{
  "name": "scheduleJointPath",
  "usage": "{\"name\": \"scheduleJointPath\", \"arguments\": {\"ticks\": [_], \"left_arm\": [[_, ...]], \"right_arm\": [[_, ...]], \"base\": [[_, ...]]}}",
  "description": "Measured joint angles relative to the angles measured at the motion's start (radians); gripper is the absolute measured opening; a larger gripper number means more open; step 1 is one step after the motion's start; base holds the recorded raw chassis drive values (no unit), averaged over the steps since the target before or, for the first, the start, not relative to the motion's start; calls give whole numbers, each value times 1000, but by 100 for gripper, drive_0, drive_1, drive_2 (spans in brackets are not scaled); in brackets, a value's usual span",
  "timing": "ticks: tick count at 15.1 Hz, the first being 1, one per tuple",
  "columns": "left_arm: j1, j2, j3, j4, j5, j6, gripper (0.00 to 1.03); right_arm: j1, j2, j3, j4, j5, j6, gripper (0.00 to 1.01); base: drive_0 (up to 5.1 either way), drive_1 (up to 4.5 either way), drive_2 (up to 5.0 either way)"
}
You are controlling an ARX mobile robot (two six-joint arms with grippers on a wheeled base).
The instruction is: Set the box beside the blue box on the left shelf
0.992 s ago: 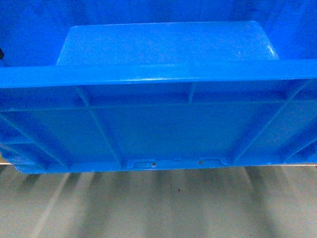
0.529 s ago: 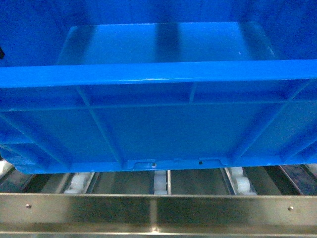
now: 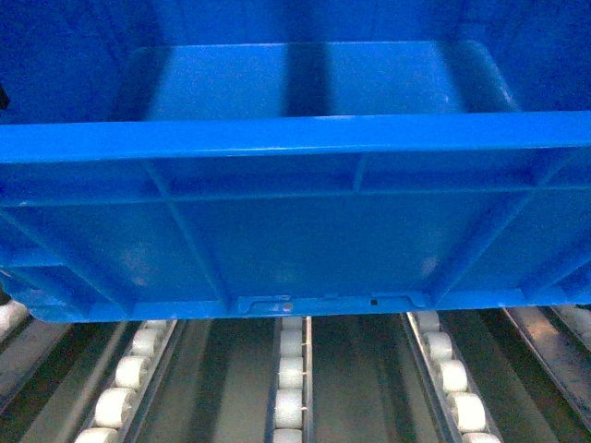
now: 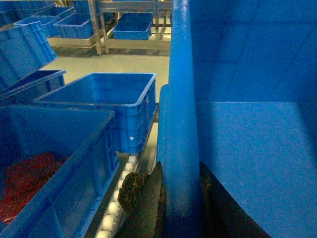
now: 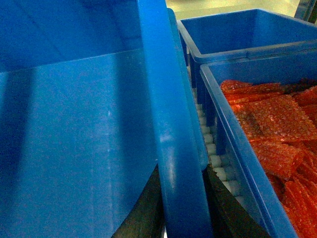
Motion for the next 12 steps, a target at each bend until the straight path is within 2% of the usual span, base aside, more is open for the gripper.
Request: {"name": "scheduleJointPath", "arguments": {"ticks": [12], "left_arm": [[0, 0, 0, 0, 0, 0, 11]], "right_arm": [[0, 0, 0, 0, 0, 0, 14]], "base": [[0, 0, 0]]}}
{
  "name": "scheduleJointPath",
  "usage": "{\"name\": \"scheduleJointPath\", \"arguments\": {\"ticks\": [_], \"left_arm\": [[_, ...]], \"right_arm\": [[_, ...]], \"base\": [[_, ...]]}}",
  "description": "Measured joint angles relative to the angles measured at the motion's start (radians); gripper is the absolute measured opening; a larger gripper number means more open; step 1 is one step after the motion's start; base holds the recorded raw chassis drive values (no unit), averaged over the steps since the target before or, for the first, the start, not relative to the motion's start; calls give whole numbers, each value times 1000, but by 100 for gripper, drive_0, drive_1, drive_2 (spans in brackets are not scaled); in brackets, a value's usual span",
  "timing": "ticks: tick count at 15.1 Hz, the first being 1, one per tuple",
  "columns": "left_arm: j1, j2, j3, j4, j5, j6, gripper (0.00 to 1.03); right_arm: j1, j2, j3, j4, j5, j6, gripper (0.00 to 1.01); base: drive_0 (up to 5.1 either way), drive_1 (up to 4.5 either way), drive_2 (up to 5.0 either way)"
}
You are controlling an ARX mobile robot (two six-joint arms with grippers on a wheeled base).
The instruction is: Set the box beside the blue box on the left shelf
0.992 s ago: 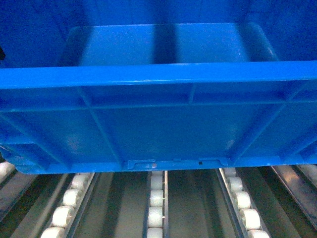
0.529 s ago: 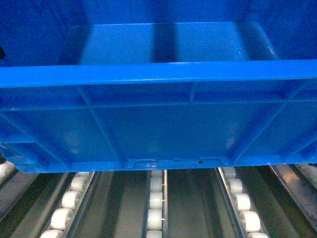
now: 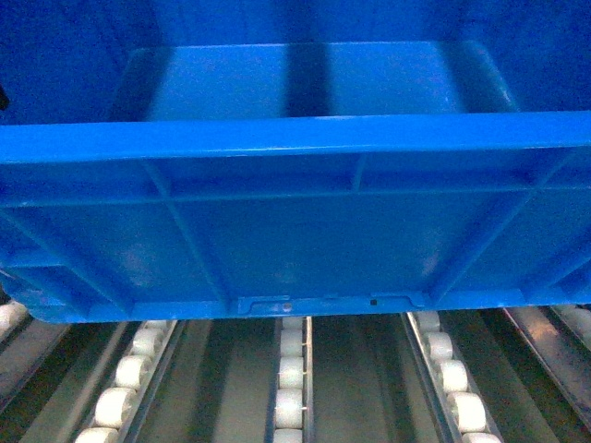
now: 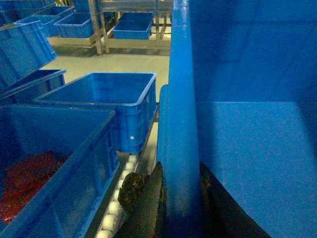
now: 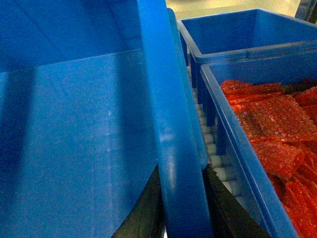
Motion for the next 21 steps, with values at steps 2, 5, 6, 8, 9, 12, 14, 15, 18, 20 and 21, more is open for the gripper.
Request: {"name": "scheduleJointPath", "arguments": {"ticks": [2, 5, 6, 8, 9, 12, 14, 15, 18, 20, 21], "left_arm": [[0, 0, 0, 0, 0, 0, 11], [0, 0, 0, 0, 0, 0, 11], [0, 0, 0, 0, 0, 0, 11], [0, 0, 0, 0, 0, 0, 11], [0, 0, 0, 0, 0, 0, 11], [0, 0, 0, 0, 0, 0, 11], [0, 0, 0, 0, 0, 0, 11], [0, 0, 0, 0, 0, 0, 11], [-17, 0, 17, -65, -144, 29, 11], [3, 1, 24, -91, -137, 39, 11], [14, 10, 36, -113, -129, 48, 11]], "right_arm": [[0, 0, 0, 0, 0, 0, 14], [0, 0, 0, 0, 0, 0, 14], [0, 0, 0, 0, 0, 0, 14], [0, 0, 0, 0, 0, 0, 14], [0, 0, 0, 0, 0, 0, 14], [0, 0, 0, 0, 0, 0, 14], [0, 0, 0, 0, 0, 0, 14], [1, 0, 0, 4, 6, -3, 14], [48, 3, 0, 26, 153, -149, 14], [48, 19, 19, -32, 135, -129, 14], [48, 37, 48, -104, 111, -99, 14]], "base": [[0, 0, 0], [0, 0, 0], [0, 0, 0], [0, 0, 0], [0, 0, 0], [0, 0, 0], [0, 0, 0], [0, 0, 0], [0, 0, 0], [0, 0, 0], [0, 0, 0]]}}
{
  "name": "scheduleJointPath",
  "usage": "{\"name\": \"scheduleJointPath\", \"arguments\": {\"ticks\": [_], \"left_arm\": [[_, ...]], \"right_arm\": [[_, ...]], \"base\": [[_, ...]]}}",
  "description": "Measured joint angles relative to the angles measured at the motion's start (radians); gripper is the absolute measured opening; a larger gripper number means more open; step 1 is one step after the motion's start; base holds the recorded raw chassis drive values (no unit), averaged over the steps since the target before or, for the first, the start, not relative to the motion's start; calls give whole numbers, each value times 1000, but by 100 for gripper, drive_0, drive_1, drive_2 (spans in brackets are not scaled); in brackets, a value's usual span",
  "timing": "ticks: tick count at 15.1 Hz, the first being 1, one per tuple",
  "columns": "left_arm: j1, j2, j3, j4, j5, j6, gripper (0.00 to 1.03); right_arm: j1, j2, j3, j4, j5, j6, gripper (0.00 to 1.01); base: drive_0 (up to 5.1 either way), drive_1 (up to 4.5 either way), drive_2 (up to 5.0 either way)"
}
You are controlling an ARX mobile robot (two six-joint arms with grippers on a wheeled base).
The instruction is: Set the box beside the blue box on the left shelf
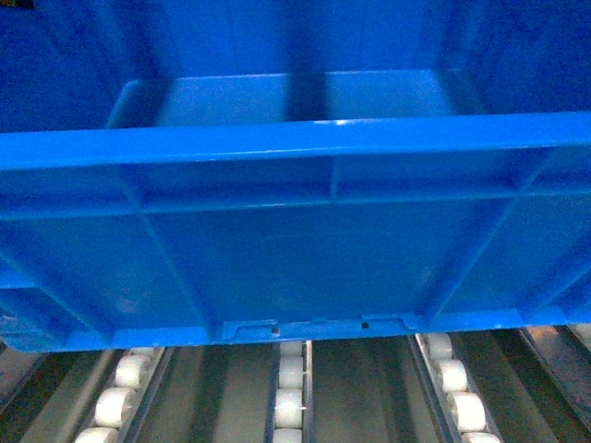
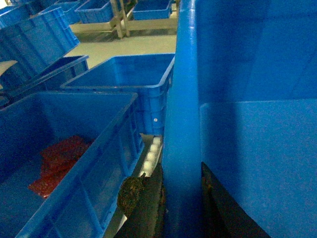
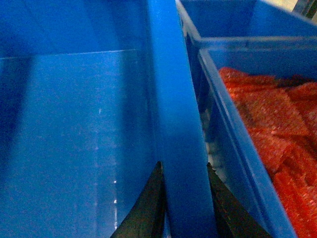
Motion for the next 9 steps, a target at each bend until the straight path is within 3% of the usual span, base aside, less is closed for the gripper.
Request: {"name": "scheduleJointPath", "arguments": {"ticks": [3, 5, 7, 9], "left_arm": [[66, 74, 43, -42, 68, 11, 11], [83, 121, 60, -61, 100, 19, 11], [74, 181, 64, -91, 123, -18, 11], [71, 194, 63, -115, 115, -21, 11]], "right_arm": [[0, 66, 43, -129, -64, 96, 13], [0, 108, 43, -159, -71, 141, 13], [-1, 118, 28, -179, -66, 152, 13], [0, 126, 11, -193, -91, 158, 12]], "base": [[0, 0, 0], [0, 0, 0], [0, 0, 0], [0, 0, 0]]}}
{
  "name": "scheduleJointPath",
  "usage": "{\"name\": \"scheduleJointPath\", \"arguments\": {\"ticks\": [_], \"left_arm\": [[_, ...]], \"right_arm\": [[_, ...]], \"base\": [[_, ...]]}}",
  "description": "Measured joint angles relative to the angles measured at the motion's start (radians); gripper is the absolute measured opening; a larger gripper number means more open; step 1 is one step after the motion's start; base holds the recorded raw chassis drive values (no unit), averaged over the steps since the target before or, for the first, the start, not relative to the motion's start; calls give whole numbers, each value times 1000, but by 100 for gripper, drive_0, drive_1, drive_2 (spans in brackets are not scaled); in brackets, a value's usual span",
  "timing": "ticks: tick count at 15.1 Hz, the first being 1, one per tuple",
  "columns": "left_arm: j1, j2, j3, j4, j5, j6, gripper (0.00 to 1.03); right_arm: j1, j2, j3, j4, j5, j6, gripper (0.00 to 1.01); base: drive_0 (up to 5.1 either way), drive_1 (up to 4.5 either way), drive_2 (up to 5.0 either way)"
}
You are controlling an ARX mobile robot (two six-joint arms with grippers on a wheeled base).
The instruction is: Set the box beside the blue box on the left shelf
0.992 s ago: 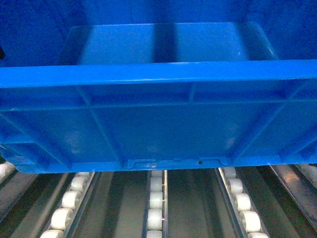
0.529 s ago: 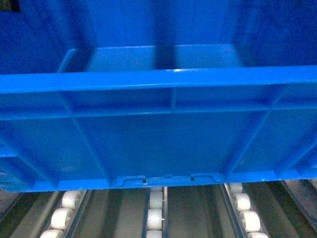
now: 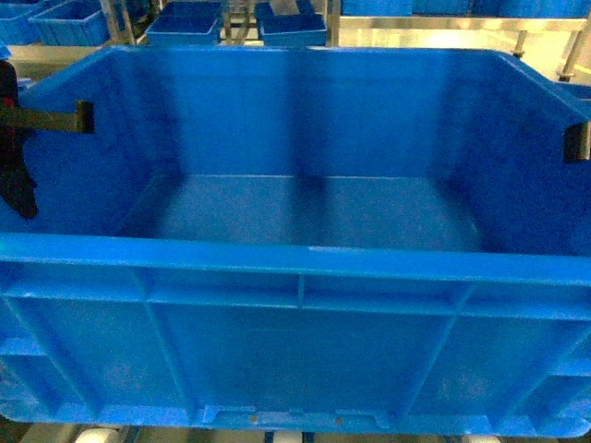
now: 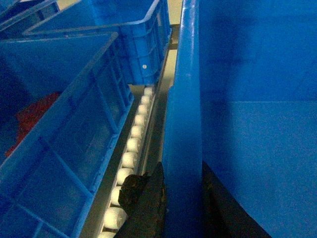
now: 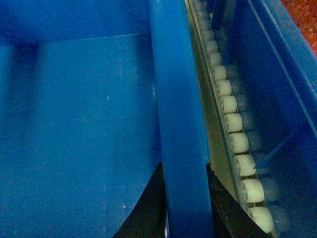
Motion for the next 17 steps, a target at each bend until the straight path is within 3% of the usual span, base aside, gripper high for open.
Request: {"name": "scheduleJointPath", "arguments": {"ticks": [3, 9, 10, 13, 16, 17], "left_arm": [[7, 19, -16, -12, 13, 15, 11], [23, 46, -65, -20, 16, -19, 11], [21, 47, -75, 3, -6, -31, 22], [34, 25, -78, 125, -82, -56, 53], [39, -26, -61, 197, -72, -72, 89], [36, -39, -55, 193, -69, -72, 100]], "right_arm": [[2, 0, -39, -14, -58, 3, 9], [20, 13, -54, -24, -52, -2, 9], [20, 13, -54, -18, -51, -1, 10], [24, 2, -54, 65, -44, -32, 41], [17, -85, -56, 272, -43, -16, 78], [18, -97, -55, 290, -35, -17, 91]], "base": [[0, 0, 0], [0, 0, 0], [0, 0, 0], [0, 0, 0], [0, 0, 0], [0, 0, 0]]}}
